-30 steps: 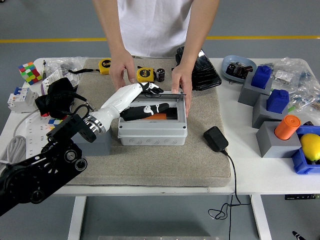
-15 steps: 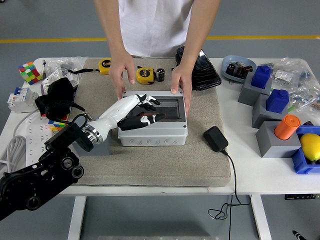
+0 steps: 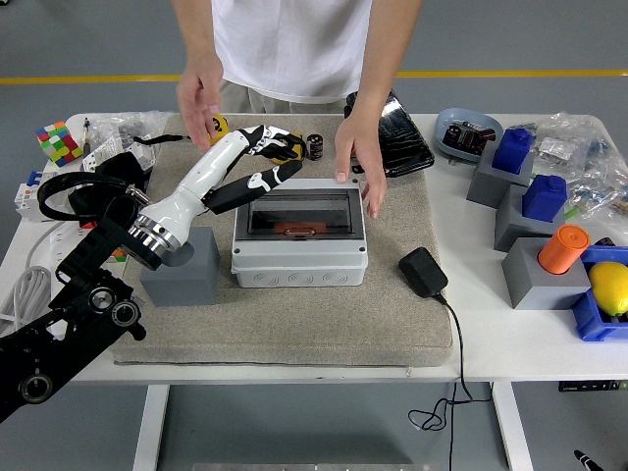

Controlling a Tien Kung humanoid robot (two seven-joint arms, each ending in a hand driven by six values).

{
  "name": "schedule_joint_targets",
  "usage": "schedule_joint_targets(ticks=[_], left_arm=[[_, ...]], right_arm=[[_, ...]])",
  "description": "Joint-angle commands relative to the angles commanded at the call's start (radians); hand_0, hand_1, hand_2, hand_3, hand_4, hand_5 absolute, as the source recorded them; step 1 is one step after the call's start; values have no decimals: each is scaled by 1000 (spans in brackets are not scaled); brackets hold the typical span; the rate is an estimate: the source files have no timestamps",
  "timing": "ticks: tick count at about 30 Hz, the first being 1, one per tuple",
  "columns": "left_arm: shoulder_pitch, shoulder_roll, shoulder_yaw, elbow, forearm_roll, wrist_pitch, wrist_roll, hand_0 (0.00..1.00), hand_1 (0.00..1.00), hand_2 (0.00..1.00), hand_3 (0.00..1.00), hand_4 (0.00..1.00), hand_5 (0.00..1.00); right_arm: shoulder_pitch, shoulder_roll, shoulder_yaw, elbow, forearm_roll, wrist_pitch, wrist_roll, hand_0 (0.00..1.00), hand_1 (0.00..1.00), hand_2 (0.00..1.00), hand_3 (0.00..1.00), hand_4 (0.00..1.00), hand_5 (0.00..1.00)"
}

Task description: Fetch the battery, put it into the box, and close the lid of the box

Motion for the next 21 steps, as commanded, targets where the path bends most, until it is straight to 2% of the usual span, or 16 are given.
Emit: schedule_joint_targets(ticks=[7, 16, 21], left_arm=[[55, -13, -157, 12, -37, 31, -59, 659, 673, 666, 711, 998, 960], [110, -27, -347, 24, -19, 31, -67, 662, 678, 670, 711, 998, 961], [126, -19, -420, 29, -32, 27, -71, 661, 679, 672, 711, 998, 957]], right_arm=[[-2, -1, -1, 0, 0, 0, 0, 658, 605, 598, 549, 955, 468], [2, -5, -2, 0, -3, -1, -4, 658, 605, 599, 549, 954, 466], [5, -7, -3, 0, -5, -3, -7, 659, 605, 598, 549, 954, 467]])
